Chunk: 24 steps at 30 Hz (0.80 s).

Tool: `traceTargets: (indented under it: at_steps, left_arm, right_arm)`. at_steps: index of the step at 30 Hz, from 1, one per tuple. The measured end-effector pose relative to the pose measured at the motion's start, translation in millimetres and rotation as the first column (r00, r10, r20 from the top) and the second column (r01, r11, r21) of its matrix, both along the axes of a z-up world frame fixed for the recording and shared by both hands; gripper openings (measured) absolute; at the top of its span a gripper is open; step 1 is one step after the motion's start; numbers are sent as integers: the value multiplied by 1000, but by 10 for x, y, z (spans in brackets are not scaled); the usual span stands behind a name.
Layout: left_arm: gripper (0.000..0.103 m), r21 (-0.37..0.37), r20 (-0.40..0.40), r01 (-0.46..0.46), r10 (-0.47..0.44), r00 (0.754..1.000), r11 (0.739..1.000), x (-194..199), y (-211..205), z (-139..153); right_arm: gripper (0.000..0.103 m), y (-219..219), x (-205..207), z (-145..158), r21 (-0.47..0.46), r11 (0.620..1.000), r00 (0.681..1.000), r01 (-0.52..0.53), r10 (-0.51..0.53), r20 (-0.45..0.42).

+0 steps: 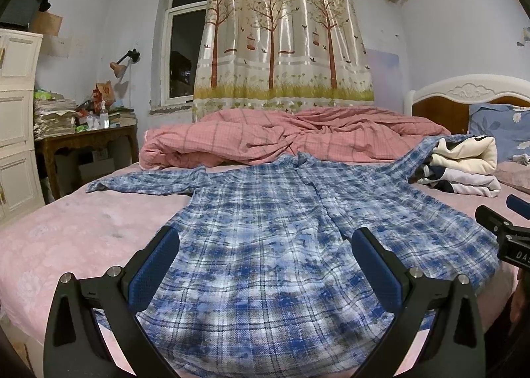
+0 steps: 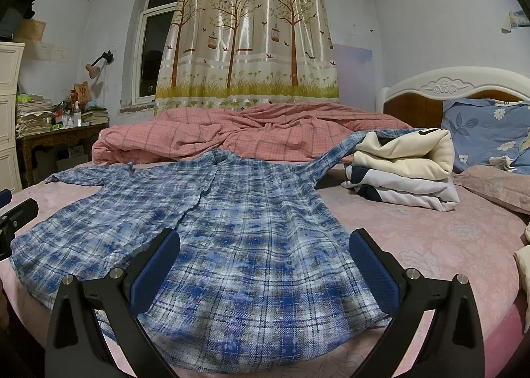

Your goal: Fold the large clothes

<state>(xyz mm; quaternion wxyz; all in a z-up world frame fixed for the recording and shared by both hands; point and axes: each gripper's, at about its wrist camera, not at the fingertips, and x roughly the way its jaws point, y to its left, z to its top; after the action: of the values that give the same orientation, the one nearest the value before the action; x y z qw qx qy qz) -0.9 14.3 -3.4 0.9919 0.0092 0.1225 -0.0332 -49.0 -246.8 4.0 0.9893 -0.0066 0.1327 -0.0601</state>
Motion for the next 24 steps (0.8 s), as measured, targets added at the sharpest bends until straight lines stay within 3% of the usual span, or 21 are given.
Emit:
traceTargets:
  at_steps: [4,10,16,24]
  left_arm:
    - [103,11,-5,3,-3,1000,1000,0,-19,-18]
    - [103,76,-66,43,-38,997,996,33,-171,-159]
    - [103,129,-24,29,-26,999,991,-49,-293,-163]
    - [103,127,-17,9,-7,1000,992,-52,-262,-148]
  right_arm:
    - [103,-28,22,-37,-2,1000,1000,-15,15,-26]
    - [103,57,154,-210,-18,994,982,-112,108,-153]
    - [103,294,79,-254,-111,985,984,-129,113,-141]
    - [103,232,91,-212,-82,990,982,-117,103,-158]
